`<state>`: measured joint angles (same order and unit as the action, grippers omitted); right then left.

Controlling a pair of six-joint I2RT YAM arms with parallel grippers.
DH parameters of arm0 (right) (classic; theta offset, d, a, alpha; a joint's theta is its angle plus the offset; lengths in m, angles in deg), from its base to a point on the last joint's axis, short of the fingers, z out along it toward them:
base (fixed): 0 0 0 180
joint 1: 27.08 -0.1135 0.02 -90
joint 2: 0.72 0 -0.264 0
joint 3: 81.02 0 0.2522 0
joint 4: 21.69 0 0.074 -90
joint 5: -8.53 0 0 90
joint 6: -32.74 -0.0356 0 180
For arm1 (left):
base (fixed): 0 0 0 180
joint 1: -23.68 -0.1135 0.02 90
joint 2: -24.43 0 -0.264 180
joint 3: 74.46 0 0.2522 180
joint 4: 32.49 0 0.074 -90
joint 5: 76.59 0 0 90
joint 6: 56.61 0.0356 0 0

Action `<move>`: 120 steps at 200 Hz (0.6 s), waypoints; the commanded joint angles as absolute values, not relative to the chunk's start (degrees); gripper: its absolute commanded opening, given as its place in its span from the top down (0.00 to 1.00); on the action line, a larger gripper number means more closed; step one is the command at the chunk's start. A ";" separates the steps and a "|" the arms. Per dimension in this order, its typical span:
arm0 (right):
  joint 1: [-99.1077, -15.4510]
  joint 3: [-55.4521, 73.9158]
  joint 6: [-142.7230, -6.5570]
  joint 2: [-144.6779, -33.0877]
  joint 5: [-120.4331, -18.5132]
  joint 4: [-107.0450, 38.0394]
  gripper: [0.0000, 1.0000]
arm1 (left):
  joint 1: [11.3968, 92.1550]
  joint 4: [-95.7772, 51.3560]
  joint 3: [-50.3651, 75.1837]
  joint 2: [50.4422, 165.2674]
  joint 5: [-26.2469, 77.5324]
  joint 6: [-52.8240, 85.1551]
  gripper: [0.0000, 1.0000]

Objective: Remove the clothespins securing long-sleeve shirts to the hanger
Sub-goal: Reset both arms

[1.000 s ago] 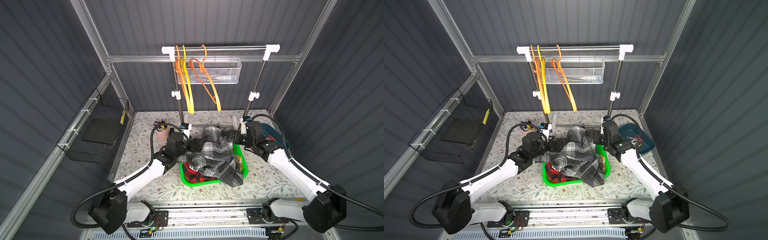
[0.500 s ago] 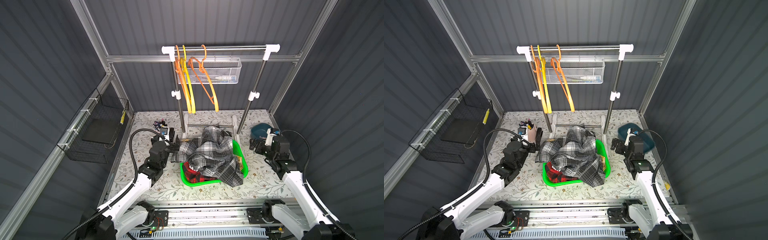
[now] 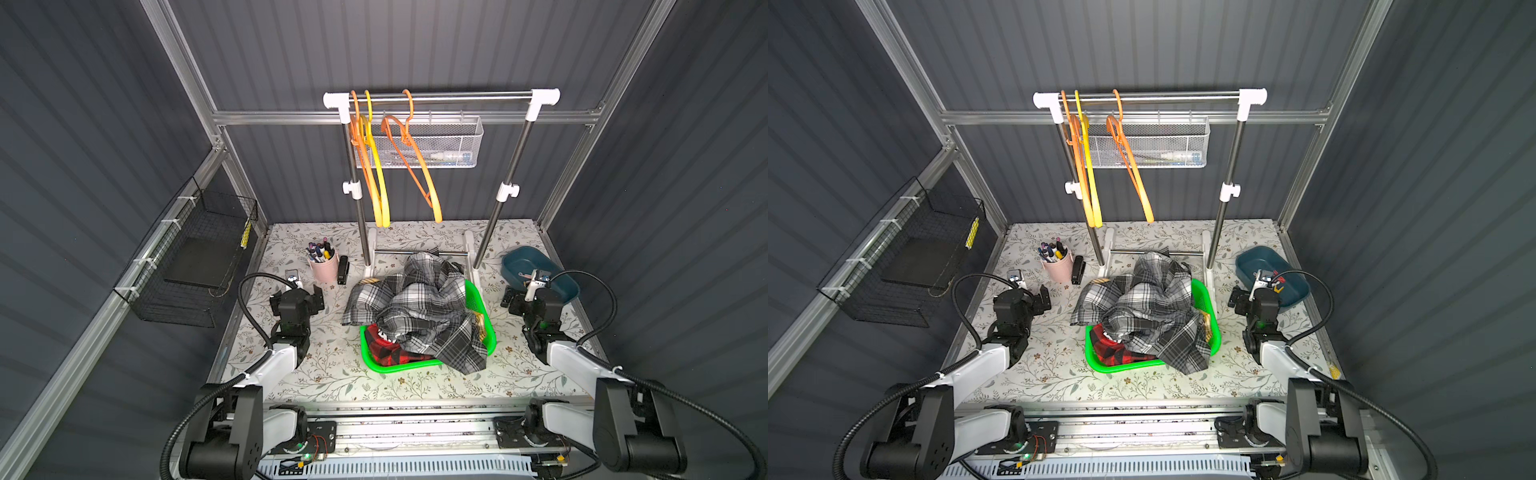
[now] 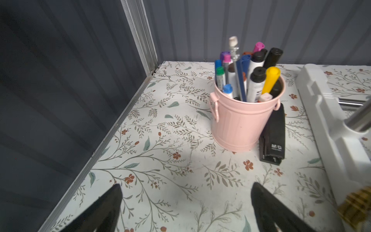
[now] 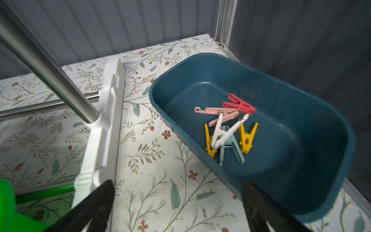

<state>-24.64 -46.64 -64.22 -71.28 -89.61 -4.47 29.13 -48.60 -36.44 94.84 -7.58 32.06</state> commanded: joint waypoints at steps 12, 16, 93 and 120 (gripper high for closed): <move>-24.58 -49.37 -60.93 -75.90 -88.09 13.80 0.01 | 26.86 -58.56 -38.81 98.92 -3.71 31.25 0.00; -24.56 -49.69 -60.80 -76.60 -87.81 14.64 0.01 | 26.77 -60.12 -39.45 99.75 -3.52 31.37 0.00; -26.55 -50.30 -57.53 -83.24 -85.11 21.60 0.01 | 26.23 -82.62 -40.92 120.16 0.30 31.36 0.00; -26.48 -50.23 -57.52 -83.32 -85.06 21.56 0.01 | 26.28 -79.26 -38.88 121.58 1.02 31.55 0.00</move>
